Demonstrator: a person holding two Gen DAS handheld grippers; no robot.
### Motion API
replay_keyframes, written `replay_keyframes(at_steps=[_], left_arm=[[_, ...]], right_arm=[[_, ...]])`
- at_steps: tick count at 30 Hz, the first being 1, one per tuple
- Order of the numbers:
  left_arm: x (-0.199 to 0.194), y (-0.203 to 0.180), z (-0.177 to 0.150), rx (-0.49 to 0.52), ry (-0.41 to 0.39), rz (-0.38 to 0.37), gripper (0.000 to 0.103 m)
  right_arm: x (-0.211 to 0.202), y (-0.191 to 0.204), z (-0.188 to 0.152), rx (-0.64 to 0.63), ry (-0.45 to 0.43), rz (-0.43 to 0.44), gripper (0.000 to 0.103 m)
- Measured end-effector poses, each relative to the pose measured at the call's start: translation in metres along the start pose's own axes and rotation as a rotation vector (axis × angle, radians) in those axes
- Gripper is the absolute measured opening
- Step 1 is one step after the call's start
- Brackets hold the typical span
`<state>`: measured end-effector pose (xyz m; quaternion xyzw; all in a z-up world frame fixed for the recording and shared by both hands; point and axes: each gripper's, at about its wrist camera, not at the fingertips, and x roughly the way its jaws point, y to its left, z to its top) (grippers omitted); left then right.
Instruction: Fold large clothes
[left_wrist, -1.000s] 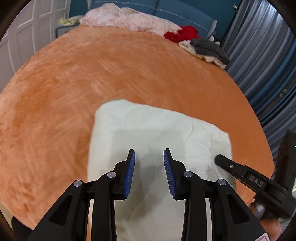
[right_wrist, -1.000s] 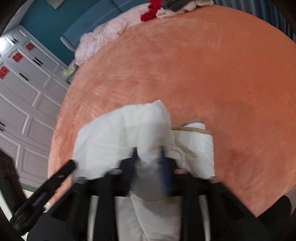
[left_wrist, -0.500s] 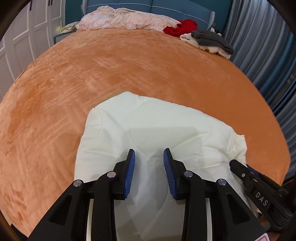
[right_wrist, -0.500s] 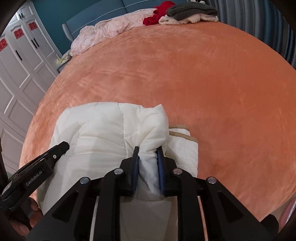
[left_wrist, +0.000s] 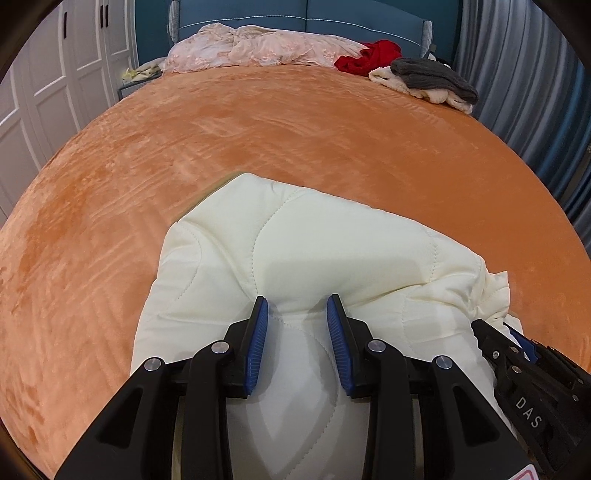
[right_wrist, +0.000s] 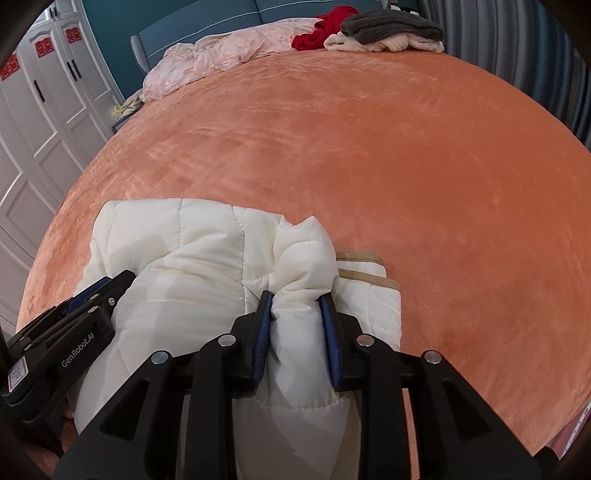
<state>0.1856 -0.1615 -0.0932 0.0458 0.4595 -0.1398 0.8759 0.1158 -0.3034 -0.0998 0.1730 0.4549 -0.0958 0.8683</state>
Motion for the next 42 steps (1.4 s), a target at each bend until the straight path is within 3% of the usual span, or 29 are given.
replay_keyframes(at_steps=[38, 42], left_arm=[[0.011, -0.007, -0.005, 0.024, -0.036, 0.069, 0.034], [0.006, -0.006, -0.003, 0.021, -0.029, 0.065, 0.035]], right_arm=[[0.006, 0.001, -0.003, -0.004, -0.034, 0.002, 0.026], [0.005, -0.003, -0.001, 0.017, -0.022, 0.034, 0.027]])
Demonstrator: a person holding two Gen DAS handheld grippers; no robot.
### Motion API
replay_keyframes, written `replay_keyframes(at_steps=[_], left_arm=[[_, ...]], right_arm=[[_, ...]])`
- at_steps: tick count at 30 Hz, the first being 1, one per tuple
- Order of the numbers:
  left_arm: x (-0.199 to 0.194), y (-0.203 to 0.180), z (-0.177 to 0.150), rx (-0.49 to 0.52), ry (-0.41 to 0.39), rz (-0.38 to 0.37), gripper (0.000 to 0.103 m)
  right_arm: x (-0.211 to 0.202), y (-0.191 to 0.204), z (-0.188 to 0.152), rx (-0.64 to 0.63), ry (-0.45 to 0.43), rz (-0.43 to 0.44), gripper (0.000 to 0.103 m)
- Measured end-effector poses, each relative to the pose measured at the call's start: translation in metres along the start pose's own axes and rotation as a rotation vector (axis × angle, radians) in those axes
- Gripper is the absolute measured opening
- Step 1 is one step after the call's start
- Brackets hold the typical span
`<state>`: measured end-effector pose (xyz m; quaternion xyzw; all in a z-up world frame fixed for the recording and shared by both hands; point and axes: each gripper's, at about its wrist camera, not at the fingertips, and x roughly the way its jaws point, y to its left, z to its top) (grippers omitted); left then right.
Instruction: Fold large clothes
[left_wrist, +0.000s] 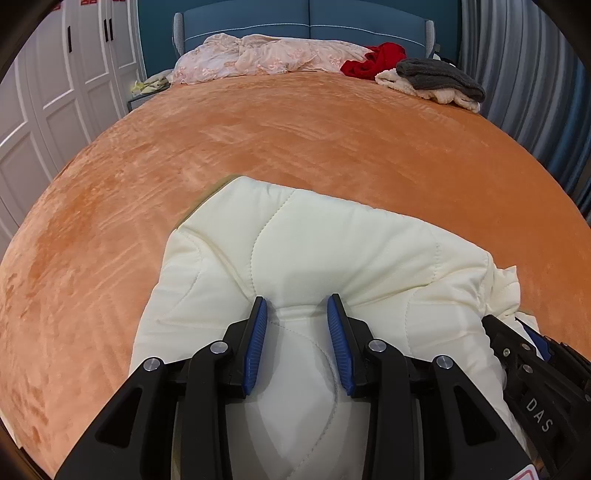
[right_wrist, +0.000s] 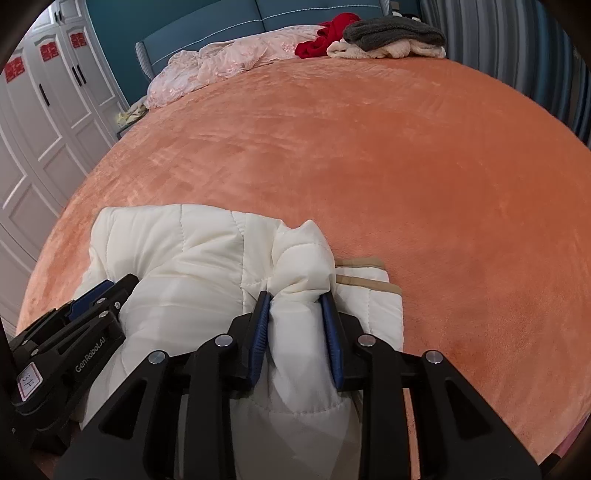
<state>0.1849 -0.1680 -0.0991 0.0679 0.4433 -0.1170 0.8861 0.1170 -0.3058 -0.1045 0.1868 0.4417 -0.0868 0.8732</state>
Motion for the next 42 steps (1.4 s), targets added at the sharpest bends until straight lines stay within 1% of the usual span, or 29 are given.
replay_keyframes(at_steps=[2, 3, 4, 5, 6, 7, 9, 11, 13, 16, 19, 22, 24, 25, 27, 28, 30, 34, 37, 38, 39, 41, 42], left_arm=[[-0.006, 0.001, 0.002, 0.003, 0.013, 0.004, 0.039], [-0.014, 0.003, 0.004, 0.003, 0.018, 0.006, 0.047], [-0.022, 0.007, 0.005, -0.006, 0.023, 0.008, 0.058], [-0.031, 0.011, 0.004, -0.025, 0.030, 0.002, 0.063], [-0.044, 0.020, 0.003, -0.057, 0.039, -0.034, 0.071], [-0.053, 0.027, 0.001, -0.082, 0.045, -0.063, 0.075], [-0.072, 0.046, -0.006, -0.135, 0.062, -0.114, 0.077], [-0.081, 0.061, -0.014, -0.184, 0.091, -0.137, 0.079], [-0.084, 0.082, -0.026, -0.271, 0.138, -0.185, 0.079], [-0.083, 0.099, -0.040, -0.369, 0.192, -0.240, 0.079], [-0.080, 0.112, -0.056, -0.460, 0.227, -0.298, 0.079], [-0.073, 0.120, -0.070, -0.519, 0.259, -0.353, 0.081], [-0.070, 0.121, -0.076, -0.542, 0.259, -0.375, 0.084], [-0.069, 0.121, -0.078, -0.545, 0.261, -0.381, 0.087], [-0.065, 0.119, -0.081, -0.547, 0.263, -0.387, 0.089], [-0.063, 0.117, -0.083, -0.546, 0.262, -0.388, 0.092], [-0.060, 0.114, -0.085, -0.547, 0.265, -0.392, 0.094], [-0.060, 0.108, -0.084, -0.525, 0.261, -0.374, 0.094], [-0.066, 0.101, -0.080, -0.491, 0.250, -0.361, 0.088], [-0.069, 0.098, -0.078, -0.471, 0.245, -0.352, 0.087], [-0.073, 0.094, -0.076, -0.438, 0.236, -0.337, 0.083], [-0.079, 0.088, -0.074, -0.391, 0.222, -0.315, 0.078], [-0.084, 0.085, -0.072, -0.363, 0.212, -0.303, 0.074]], right_arm=[[-0.007, -0.006, 0.005, 0.031, 0.024, 0.029, 0.030], [-0.015, -0.010, 0.009, 0.061, 0.042, 0.047, 0.034], [-0.025, -0.015, 0.011, 0.087, 0.052, 0.067, 0.036], [-0.033, -0.018, 0.011, 0.103, 0.053, 0.087, 0.042], [-0.048, -0.025, 0.009, 0.122, 0.046, 0.118, 0.044], [-0.058, -0.028, 0.006, 0.125, 0.041, 0.125, 0.046], [-0.077, -0.038, 0.001, 0.127, 0.034, 0.121, 0.054], [-0.088, -0.050, -0.008, 0.141, 0.053, 0.126, 0.058], [-0.089, -0.060, -0.018, 0.173, 0.105, 0.155, 0.060], [-0.085, -0.072, -0.031, 0.235, 0.134, 0.192, 0.063], [-0.075, -0.079, -0.044, 0.319, 0.175, 0.261, 0.063], [-0.063, -0.082, -0.051, 0.375, 0.206, 0.315, 0.063], [-0.055, -0.083, -0.054, 0.410, 0.224, 0.354, 0.064], [-0.052, -0.083, -0.055, 0.424, 0.229, 0.365, 0.064], [-0.048, -0.081, -0.057, 0.439, 0.238, 0.394, 0.065], [-0.045, -0.080, -0.058, 0.443, 0.238, 0.398, 0.065], [-0.042, -0.077, -0.058, 0.444, 0.236, 0.402, 0.065], [-0.043, -0.070, -0.055, 0.410, 0.225, 0.378, 0.063], [-0.048, -0.060, -0.053, 0.348, 0.211, 0.345, 0.052], [-0.050, -0.057, -0.052, 0.326, 0.208, 0.335, 0.046], [-0.053, -0.053, -0.050, 0.297, 0.201, 0.317, 0.041], [-0.058, -0.045, -0.047, 0.243, 0.187, 0.282, 0.034], [-0.061, -0.041, -0.047, 0.216, 0.179, 0.262, 0.031]])
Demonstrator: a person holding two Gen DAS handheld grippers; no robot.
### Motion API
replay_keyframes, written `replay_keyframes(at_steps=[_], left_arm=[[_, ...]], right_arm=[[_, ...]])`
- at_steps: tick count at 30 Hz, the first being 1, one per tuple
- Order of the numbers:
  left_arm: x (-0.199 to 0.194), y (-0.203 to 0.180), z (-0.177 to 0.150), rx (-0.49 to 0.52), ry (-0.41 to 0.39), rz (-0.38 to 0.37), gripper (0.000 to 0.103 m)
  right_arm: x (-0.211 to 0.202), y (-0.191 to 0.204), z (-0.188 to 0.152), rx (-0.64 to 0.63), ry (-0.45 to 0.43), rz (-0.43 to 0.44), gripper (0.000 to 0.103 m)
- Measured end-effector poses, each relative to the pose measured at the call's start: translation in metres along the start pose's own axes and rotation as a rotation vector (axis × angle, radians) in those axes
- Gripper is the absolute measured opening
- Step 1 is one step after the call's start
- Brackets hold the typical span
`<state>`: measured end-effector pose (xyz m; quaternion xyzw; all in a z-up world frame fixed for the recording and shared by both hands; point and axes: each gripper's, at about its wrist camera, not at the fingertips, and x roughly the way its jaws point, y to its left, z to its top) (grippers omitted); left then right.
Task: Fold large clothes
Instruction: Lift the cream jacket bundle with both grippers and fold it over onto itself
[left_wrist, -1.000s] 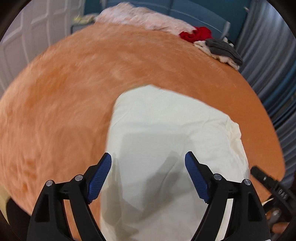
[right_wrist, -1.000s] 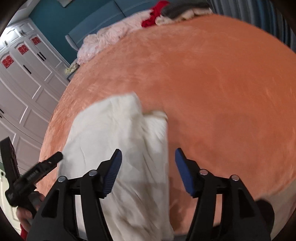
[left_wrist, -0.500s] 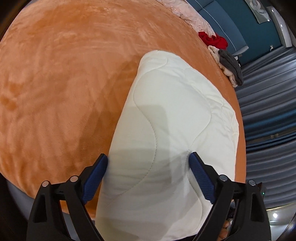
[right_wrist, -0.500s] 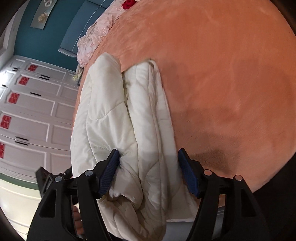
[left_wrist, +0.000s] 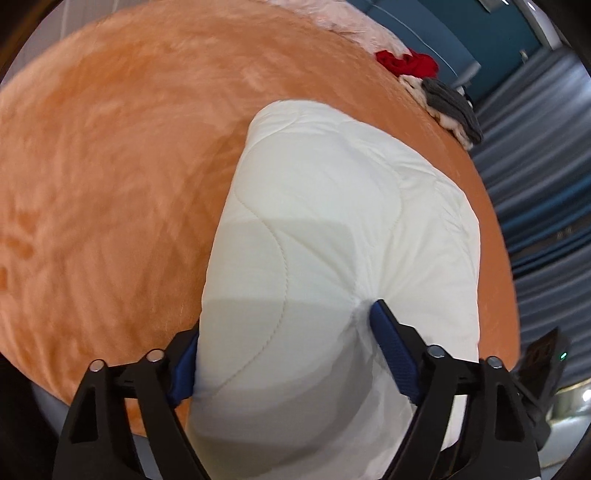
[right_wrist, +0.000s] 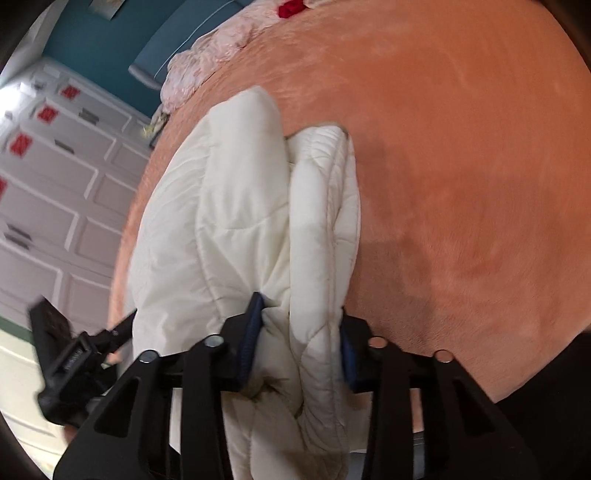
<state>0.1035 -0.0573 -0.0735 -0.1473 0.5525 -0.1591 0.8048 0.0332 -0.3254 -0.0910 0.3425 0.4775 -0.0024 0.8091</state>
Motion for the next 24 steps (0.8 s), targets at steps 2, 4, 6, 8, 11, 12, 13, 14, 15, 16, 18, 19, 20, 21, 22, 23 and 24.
replay_keyframes(at_steps=[2, 4, 6, 8, 11, 12, 13, 14, 15, 16, 18, 19, 20, 21, 22, 23, 24], left_arm=[[-0.005, -0.008, 0.000, 0.044, -0.012, 0.021, 0.068], [-0.013, -0.020, 0.000, 0.112, -0.038, 0.056, 0.059], [-0.021, -0.036, 0.002, 0.172, -0.067, 0.082, 0.053], [-0.029, -0.045, 0.002, 0.206, -0.088, 0.085, 0.049], [-0.045, -0.060, 0.005, 0.246, -0.124, 0.071, 0.046], [-0.050, -0.065, 0.006, 0.257, -0.134, 0.069, 0.045], [-0.054, -0.071, 0.008, 0.271, -0.147, 0.066, 0.045], [-0.060, -0.075, 0.009, 0.284, -0.161, 0.062, 0.045], [-0.067, -0.081, 0.010, 0.296, -0.178, 0.053, 0.045], [-0.072, -0.085, 0.012, 0.302, -0.189, 0.045, 0.045], [-0.085, -0.091, 0.015, 0.312, -0.212, 0.027, 0.045], [-0.091, -0.095, 0.017, 0.318, -0.224, 0.021, 0.045], [-0.097, -0.098, 0.018, 0.324, -0.236, 0.014, 0.045], [-0.105, -0.104, 0.021, 0.334, -0.254, 0.007, 0.045], [-0.112, -0.108, 0.023, 0.340, -0.268, 0.002, 0.044], [-0.118, -0.110, 0.024, 0.345, -0.280, -0.004, 0.045], [-0.126, -0.114, 0.027, 0.352, -0.297, -0.011, 0.045]], right_arm=[[-0.005, 0.010, -0.001, -0.050, -0.022, -0.035, 0.024], [-0.013, 0.024, -0.002, -0.116, -0.053, -0.087, 0.021], [-0.019, 0.035, -0.003, -0.169, -0.076, -0.126, 0.020], [-0.027, 0.042, -0.006, -0.207, -0.102, -0.154, 0.019], [-0.043, 0.046, -0.006, -0.232, -0.144, -0.166, 0.018], [-0.049, 0.046, -0.007, -0.236, -0.157, -0.165, 0.018], [-0.056, 0.047, -0.007, -0.238, -0.174, -0.162, 0.018], [-0.062, 0.048, -0.006, -0.241, -0.187, -0.160, 0.018], [-0.068, 0.049, -0.006, -0.245, -0.200, -0.158, 0.018], [-0.076, 0.050, -0.005, -0.250, -0.216, -0.155, 0.018], [-0.087, 0.058, -0.003, -0.256, -0.245, -0.147, 0.018], [-0.094, 0.063, 0.001, -0.261, -0.263, -0.142, 0.018], [-0.100, 0.067, 0.002, -0.266, -0.279, -0.139, 0.018], [-0.109, 0.071, 0.004, -0.273, -0.301, -0.135, 0.018], [-0.114, 0.077, 0.008, -0.277, -0.315, -0.131, 0.018], [-0.120, 0.081, 0.010, -0.282, -0.331, -0.124, 0.018], [-0.130, 0.086, 0.012, -0.288, -0.351, -0.114, 0.018]])
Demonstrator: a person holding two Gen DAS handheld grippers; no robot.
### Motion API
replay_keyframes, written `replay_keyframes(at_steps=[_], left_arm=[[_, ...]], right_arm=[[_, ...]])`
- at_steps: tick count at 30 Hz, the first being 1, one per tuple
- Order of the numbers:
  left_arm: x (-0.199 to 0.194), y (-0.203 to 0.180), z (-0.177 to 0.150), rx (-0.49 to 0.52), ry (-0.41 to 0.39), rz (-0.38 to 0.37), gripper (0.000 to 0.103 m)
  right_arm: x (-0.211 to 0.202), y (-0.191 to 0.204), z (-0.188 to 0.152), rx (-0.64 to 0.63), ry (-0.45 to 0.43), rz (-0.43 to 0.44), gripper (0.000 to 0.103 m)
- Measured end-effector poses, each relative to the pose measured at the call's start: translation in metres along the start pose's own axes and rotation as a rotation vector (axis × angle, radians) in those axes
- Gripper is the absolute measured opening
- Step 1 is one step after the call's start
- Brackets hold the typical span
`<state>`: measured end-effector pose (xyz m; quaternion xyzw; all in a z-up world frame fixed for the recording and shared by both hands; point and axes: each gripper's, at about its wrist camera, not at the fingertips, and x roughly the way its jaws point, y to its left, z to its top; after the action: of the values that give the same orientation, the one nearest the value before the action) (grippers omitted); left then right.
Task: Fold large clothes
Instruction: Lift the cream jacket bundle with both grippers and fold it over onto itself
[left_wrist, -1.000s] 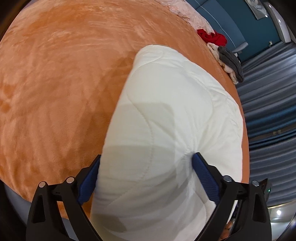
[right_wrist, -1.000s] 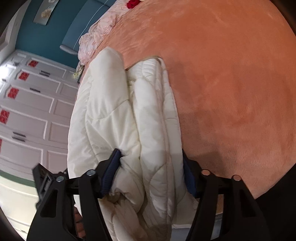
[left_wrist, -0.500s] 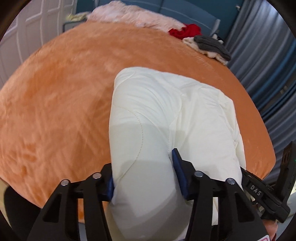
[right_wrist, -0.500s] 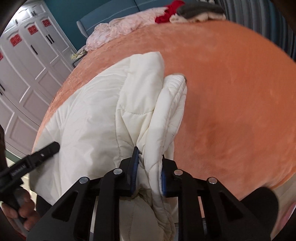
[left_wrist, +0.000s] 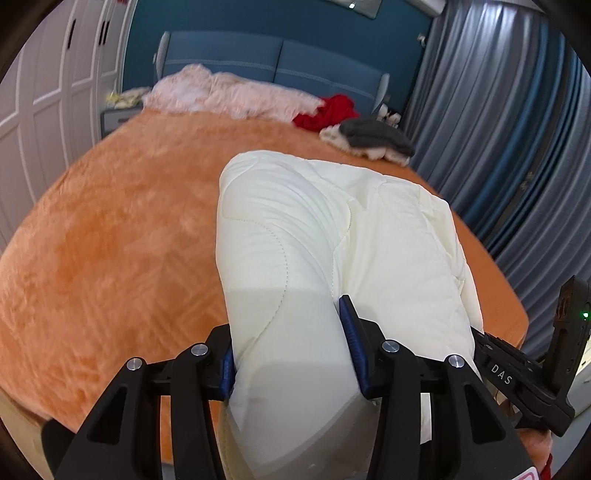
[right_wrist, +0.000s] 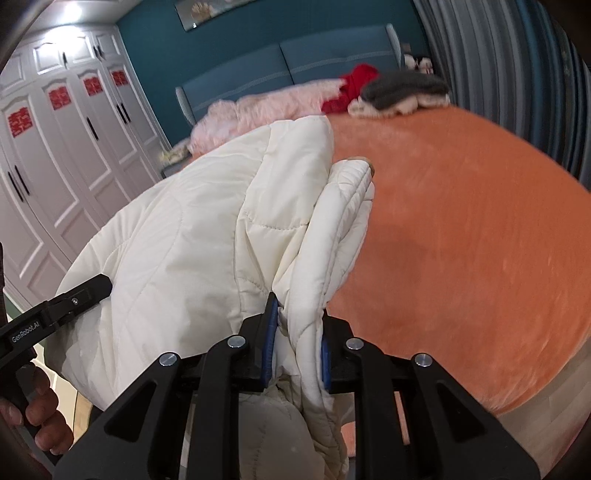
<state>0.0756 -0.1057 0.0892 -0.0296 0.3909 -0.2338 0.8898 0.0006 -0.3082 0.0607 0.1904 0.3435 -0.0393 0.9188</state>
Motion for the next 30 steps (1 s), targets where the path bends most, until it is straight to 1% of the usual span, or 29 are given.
replay_keyframes(at_steps=[9, 15, 18, 20, 25, 27, 30], left_arm=[[-0.069, -0.009, 0.051, 0.056, -0.194, -0.049, 0.044], [-0.110, -0.002, 0.088, 0.090, -0.330, -0.070, 0.045], [-0.124, 0.005, 0.102, 0.105, -0.385, -0.074, 0.045], [-0.133, 0.011, 0.110, 0.109, -0.419, -0.074, 0.044], [-0.137, 0.030, 0.122, 0.113, -0.470, -0.072, 0.045], [-0.137, 0.038, 0.126, 0.112, -0.480, -0.062, 0.045], [-0.128, 0.054, 0.128, 0.106, -0.470, -0.048, 0.045]], right_arm=[[-0.046, 0.040, 0.055, -0.072, -0.170, 0.046, 0.018], [-0.074, 0.071, 0.095, -0.128, -0.289, 0.095, 0.018], [-0.081, 0.084, 0.111, -0.151, -0.330, 0.116, 0.018], [-0.083, 0.092, 0.119, -0.165, -0.347, 0.128, 0.018], [-0.078, 0.115, 0.137, -0.189, -0.368, 0.157, 0.018], [-0.067, 0.122, 0.143, -0.194, -0.362, 0.163, 0.018], [-0.046, 0.132, 0.145, -0.189, -0.330, 0.172, 0.018]])
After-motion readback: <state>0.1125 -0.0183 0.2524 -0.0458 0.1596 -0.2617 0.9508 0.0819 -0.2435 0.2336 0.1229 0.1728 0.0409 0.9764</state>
